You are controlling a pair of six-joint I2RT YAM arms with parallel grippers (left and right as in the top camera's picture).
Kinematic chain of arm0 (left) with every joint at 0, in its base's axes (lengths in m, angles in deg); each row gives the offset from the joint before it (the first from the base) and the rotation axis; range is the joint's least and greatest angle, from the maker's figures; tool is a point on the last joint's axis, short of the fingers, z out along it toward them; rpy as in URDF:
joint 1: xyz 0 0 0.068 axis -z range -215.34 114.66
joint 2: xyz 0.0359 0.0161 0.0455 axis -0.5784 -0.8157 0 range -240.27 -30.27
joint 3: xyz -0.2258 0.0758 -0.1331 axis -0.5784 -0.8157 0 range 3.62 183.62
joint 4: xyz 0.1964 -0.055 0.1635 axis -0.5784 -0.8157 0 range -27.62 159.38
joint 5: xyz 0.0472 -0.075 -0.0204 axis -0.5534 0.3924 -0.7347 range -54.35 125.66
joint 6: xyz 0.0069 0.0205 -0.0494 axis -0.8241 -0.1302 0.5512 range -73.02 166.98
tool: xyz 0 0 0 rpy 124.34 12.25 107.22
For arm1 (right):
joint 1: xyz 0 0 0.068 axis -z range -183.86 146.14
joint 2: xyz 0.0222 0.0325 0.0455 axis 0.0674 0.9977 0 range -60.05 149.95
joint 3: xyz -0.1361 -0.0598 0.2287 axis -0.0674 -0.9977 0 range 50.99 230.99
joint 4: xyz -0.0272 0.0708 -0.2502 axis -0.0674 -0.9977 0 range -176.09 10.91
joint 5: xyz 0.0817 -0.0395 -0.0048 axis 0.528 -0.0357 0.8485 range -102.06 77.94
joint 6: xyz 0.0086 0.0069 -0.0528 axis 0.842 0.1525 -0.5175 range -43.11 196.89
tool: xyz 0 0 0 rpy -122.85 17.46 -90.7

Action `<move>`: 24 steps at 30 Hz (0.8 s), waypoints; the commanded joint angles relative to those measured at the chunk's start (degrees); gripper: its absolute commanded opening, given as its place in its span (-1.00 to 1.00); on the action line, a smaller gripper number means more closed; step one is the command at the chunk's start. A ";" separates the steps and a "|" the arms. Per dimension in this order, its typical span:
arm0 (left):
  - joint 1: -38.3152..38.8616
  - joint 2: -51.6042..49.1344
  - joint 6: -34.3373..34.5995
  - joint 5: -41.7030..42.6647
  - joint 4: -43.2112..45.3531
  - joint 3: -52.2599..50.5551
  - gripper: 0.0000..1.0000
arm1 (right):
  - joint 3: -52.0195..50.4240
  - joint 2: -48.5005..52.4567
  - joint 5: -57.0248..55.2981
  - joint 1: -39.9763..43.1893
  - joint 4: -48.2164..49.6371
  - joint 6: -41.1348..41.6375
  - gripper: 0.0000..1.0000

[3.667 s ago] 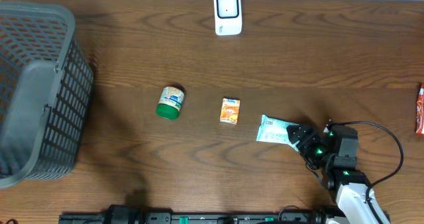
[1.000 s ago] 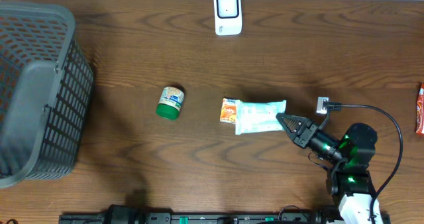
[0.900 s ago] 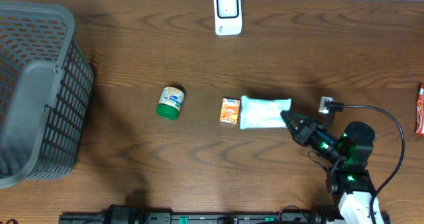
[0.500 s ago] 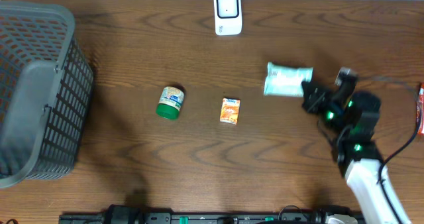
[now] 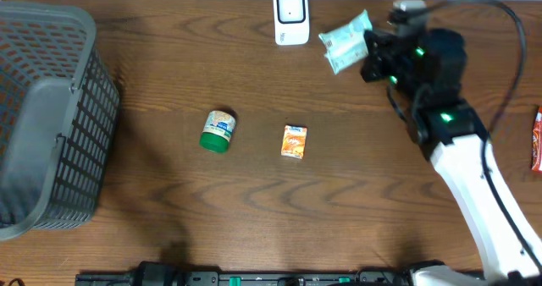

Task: Scan the item barcode

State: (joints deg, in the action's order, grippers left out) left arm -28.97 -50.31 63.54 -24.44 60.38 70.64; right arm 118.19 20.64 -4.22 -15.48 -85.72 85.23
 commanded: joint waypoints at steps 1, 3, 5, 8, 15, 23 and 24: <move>-0.35 0.00 0.31 0.15 0.11 -0.44 0.81 | 5.18 7.23 -11.19 -2.27 0.66 -9.03 -0.97; -0.35 0.00 0.33 0.15 0.11 -0.44 0.81 | 7.58 11.61 -14.05 -3.52 2.34 -11.52 -0.98; -0.35 0.00 0.31 0.15 0.09 -0.44 0.81 | 10.56 16.00 -16.20 -4.46 4.48 -13.35 -0.98; -0.35 0.00 0.31 0.15 0.09 -0.44 0.81 | 15.45 21.09 -17.00 -5.11 7.19 -15.80 -0.98; -0.35 0.00 0.31 0.13 0.09 -0.50 0.81 | 26.75 29.94 -21.24 -6.73 5.20 -18.10 -0.98; -0.35 0.00 0.31 0.15 1.29 -1.86 0.81 | 26.86 28.65 -18.43 -2.73 -12.20 -3.32 -0.38; -0.35 0.00 0.31 0.13 1.84 -2.21 0.81 | 26.82 28.76 -15.19 -1.29 -14.51 -1.64 -0.13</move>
State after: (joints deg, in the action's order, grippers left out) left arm -28.97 -50.31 63.56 -24.44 61.28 69.42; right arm 144.26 50.10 -23.22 -20.55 -97.37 75.18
